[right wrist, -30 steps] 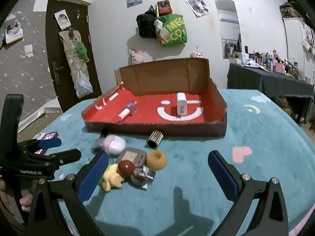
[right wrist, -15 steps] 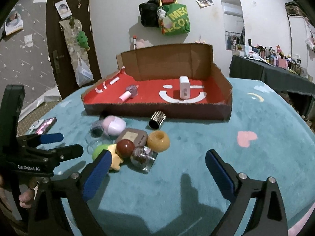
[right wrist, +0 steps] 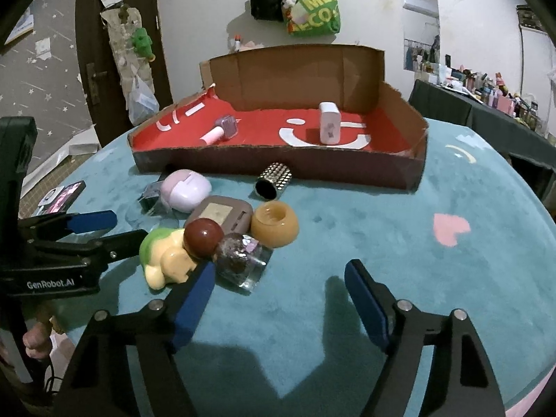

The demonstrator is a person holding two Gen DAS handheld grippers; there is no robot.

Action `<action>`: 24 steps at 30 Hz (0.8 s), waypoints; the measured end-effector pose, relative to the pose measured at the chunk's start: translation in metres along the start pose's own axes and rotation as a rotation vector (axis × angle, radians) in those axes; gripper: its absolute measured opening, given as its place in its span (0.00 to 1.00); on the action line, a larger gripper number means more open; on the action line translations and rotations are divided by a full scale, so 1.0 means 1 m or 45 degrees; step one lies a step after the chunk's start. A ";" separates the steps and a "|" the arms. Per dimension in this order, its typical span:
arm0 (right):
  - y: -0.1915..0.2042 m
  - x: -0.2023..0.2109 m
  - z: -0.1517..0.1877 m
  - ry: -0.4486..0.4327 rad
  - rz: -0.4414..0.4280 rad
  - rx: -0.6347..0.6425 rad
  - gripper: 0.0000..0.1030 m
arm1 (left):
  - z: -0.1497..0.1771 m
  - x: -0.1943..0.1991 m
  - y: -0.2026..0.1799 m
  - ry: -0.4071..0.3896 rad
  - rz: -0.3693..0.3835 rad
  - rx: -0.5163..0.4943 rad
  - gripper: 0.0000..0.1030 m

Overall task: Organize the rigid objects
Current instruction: 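Reach the left tool to the clear glass cup while the right reaches the brown-lidded jar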

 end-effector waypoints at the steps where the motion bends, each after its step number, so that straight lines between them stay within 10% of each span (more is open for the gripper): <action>1: 0.001 -0.002 -0.001 0.005 -0.003 0.006 0.76 | -0.002 -0.001 0.000 -0.003 0.003 -0.003 0.76; 24: 0.013 -0.015 -0.012 0.037 -0.127 -0.027 0.39 | -0.018 -0.009 -0.013 -0.021 0.100 -0.011 0.38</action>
Point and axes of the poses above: each gripper's, at about its wrist camera, not at the fingertips, and x roughly against the way its jaws point, y to its left, z to its underside, the point moved 6 cm from there along -x, roughly the way its jaws point, and after that the axes turned 1 degree about -z, right-handed, at the moved point
